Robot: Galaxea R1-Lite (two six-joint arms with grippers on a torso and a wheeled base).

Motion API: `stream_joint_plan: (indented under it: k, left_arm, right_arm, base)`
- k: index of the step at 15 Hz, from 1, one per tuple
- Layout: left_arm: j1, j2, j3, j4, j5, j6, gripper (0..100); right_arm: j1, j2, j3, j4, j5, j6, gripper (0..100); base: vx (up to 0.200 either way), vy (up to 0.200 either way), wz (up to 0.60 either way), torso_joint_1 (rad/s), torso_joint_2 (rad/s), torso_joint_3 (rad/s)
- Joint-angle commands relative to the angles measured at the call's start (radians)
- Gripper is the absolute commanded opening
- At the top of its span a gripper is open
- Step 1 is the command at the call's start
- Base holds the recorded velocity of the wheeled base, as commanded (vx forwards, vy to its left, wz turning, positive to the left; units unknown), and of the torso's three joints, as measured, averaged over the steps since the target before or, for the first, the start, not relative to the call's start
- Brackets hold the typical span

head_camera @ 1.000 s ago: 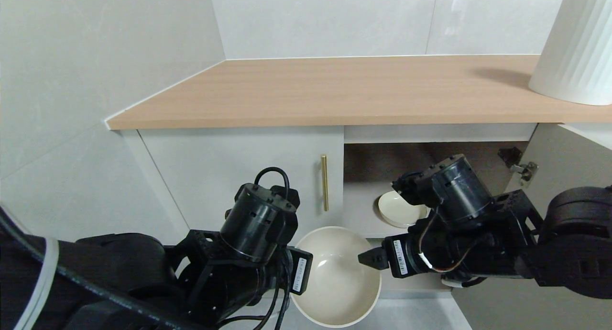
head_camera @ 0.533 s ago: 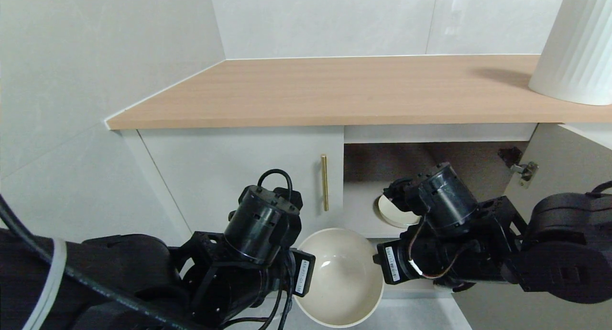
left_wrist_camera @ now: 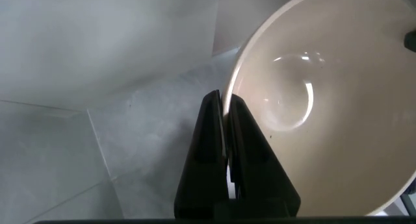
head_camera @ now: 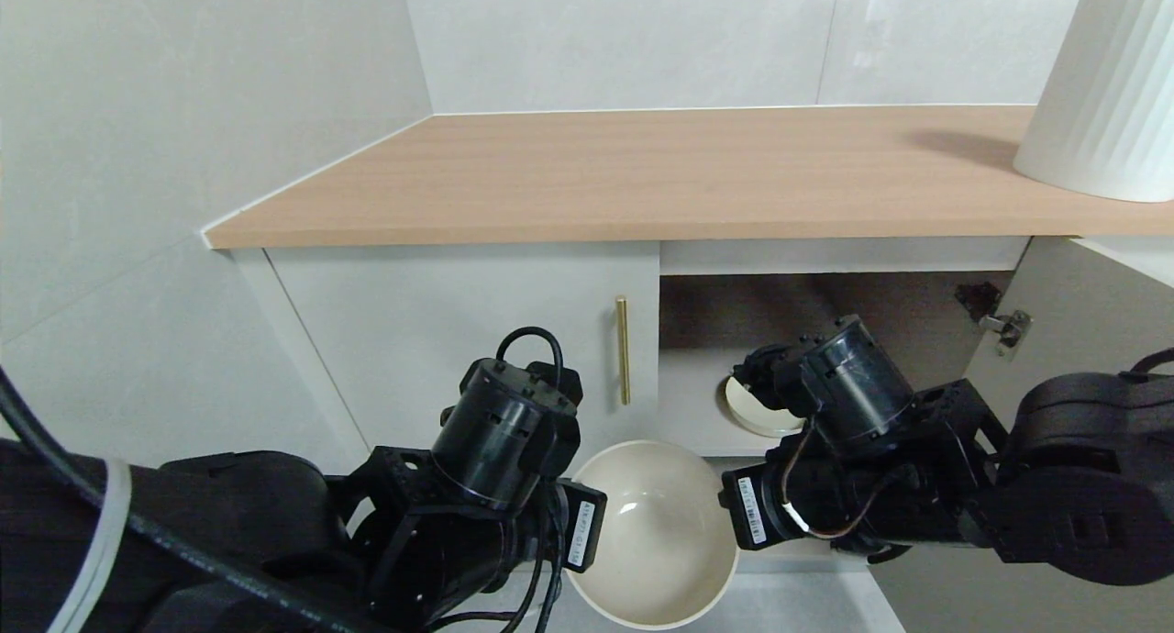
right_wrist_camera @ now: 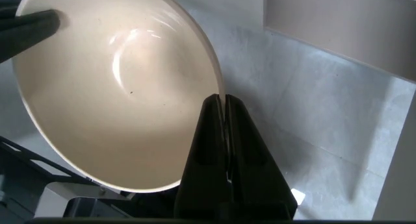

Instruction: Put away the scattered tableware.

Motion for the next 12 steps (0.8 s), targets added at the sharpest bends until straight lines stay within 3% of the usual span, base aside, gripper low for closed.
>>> stream_joint_plan:
  k: [1,7,12]
  left_arm:
    - [0.0,-0.006,0.0,0.001,0.001,0.0,100]
    - [0.0,-0.022,0.0,-0.001,0.006,-0.002,100]
    - [0.0,-0.03,0.0,-0.001,0.009,-0.002,100]
  right_arm:
    - [0.0,0.002,0.001,0.002,-0.001,0.0,0]
    - [-0.018,0.03,-0.004,0.0,-0.004,0.002,0]
    - [-0.294,0.215,-0.064,-0.183,-0.041,0.117,0]
  base:
    - [0.0,0.0,0.0,0.0,0.0,0.0]
    - [0.0,0.0,0.0,0.0,0.0,0.0]
    - [0.0,0.0,0.0,0.0,0.0,0.0]
